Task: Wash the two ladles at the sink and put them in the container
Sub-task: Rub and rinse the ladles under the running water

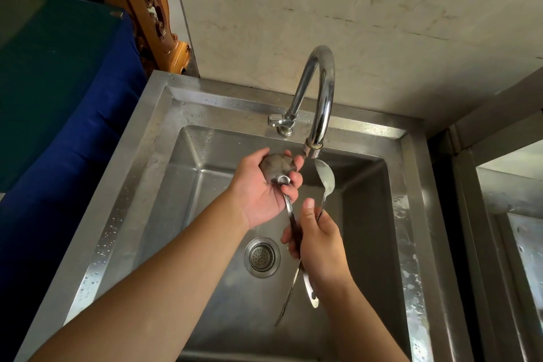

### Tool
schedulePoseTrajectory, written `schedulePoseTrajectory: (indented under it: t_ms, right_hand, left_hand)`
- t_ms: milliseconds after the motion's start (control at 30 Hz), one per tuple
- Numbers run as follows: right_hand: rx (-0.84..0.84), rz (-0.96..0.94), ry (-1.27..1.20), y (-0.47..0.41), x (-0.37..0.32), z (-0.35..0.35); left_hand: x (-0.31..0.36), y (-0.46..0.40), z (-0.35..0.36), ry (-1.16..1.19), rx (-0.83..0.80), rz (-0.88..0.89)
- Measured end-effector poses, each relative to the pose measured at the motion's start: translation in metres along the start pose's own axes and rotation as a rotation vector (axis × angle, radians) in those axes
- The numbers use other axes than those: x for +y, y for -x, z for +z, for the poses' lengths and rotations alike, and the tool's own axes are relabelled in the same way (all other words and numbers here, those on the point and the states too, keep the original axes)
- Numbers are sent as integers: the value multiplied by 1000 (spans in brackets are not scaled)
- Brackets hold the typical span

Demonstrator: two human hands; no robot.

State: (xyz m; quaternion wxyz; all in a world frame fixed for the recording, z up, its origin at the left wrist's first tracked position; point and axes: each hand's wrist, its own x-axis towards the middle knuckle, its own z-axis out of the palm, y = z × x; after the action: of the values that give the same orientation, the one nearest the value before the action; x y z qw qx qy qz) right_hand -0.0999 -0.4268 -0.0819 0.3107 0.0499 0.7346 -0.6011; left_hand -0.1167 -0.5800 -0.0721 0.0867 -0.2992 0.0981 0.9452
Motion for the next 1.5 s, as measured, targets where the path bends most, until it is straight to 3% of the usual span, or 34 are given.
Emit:
schedulePoseTrajectory:
  t_ms: [267, 400, 533, 667, 900, 1067, 1233, 1500]
  right_hand:
    - [114, 90, 158, -13, -7, 5]
    - [120, 138, 67, -16, -10, 9]
    - [136, 130, 182, -14, -15, 12]
    - [158, 223, 97, -14, -16, 16]
    - [28, 311, 64, -17, -18, 9]
    - [-11, 175, 270, -15, -21, 11]
    - [16, 128, 455, -17, -22, 13]
    - [-31, 271, 325, -16, -30, 11]
  left_hand:
    - [0, 16, -1, 1, 98, 258]
    - [-7, 20, -5, 16, 182, 342]
    - [-19, 20, -13, 39, 223, 387]
    - [-28, 18, -18, 32, 256, 434]
    - [-29, 24, -30, 15, 246, 445]
    - [-24, 28, -48, -252, 231, 512]
    - [0, 31, -53, -807, 431, 481]
    - [47, 28, -21, -1329, 271, 273]
